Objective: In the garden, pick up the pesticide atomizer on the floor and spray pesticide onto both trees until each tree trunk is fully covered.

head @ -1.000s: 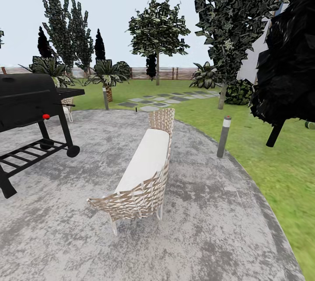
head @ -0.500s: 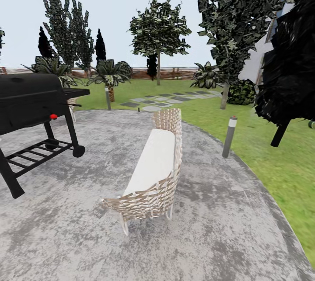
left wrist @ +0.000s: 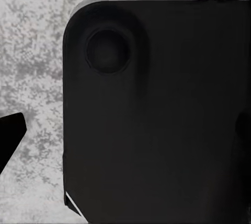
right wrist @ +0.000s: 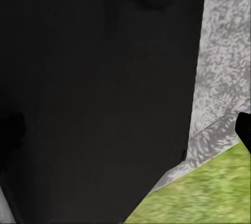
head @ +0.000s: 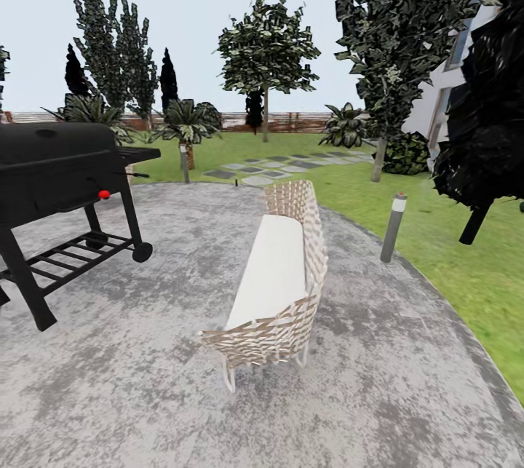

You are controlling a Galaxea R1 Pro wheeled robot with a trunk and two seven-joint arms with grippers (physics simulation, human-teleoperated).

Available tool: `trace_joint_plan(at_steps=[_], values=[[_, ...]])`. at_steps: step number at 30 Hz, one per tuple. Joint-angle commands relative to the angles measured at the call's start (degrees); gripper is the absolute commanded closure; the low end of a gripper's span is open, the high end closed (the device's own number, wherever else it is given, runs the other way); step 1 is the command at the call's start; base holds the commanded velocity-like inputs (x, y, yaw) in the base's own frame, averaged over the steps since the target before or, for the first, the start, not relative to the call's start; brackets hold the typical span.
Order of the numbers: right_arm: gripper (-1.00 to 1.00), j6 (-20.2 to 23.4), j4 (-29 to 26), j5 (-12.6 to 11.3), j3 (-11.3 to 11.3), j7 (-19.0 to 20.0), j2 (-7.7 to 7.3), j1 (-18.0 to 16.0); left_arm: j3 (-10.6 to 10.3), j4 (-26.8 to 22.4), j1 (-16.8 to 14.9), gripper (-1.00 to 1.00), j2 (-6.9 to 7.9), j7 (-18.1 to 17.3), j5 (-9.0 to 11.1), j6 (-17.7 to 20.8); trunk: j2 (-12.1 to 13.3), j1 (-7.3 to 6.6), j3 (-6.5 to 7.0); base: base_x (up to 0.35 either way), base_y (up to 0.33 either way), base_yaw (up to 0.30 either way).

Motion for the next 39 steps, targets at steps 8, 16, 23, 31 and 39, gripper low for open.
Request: trace_joint_plan(at_steps=[8,16,23,31,39], values=[[-1.0,-5.3,-1.8,-0.3,-0.1,-0.2,0.02,0.0,-0.1,-7.5,-0.1,-1.0,0.2,0.0,-0.4,0.0,0.0,0.0,0.0,0.0,0.318,0.0],[-1.0,-5.6,-1.8,-0.4,0.0,0.1,-0.02,0.0,0.0,-12.1,-0.1,-1.0,1.65,0.0,-0.2,0.0,0.0,0.0,0.03,0.0,0.345,0.0],[-1.0,-5.6,-1.9,-0.4,0.0,0.1,-0.03,0.0,0.1,-15.2,-0.1,-1.0,2.67,0.1,-0.1,0.1,0.0,0.0,0.49,0.0,0.35,0.0],[-1.0,-5.6,-1.9,-0.4,0.0,0.1,-0.03,0.0,0.1,-21.6,-0.1,-1.0,4.13,0.3,-0.2,0.3,0.0,0.0,1.21,0.0,0.35,0.0],[-1.0,-5.6,-1.8,-0.5,-0.1,0.1,-0.04,0.0,0.1,-28.8,-0.1,-1.0,4.44,0.3,-0.2,0.4,0.0,0.0,1.94,0.0,0.35,0.0]])
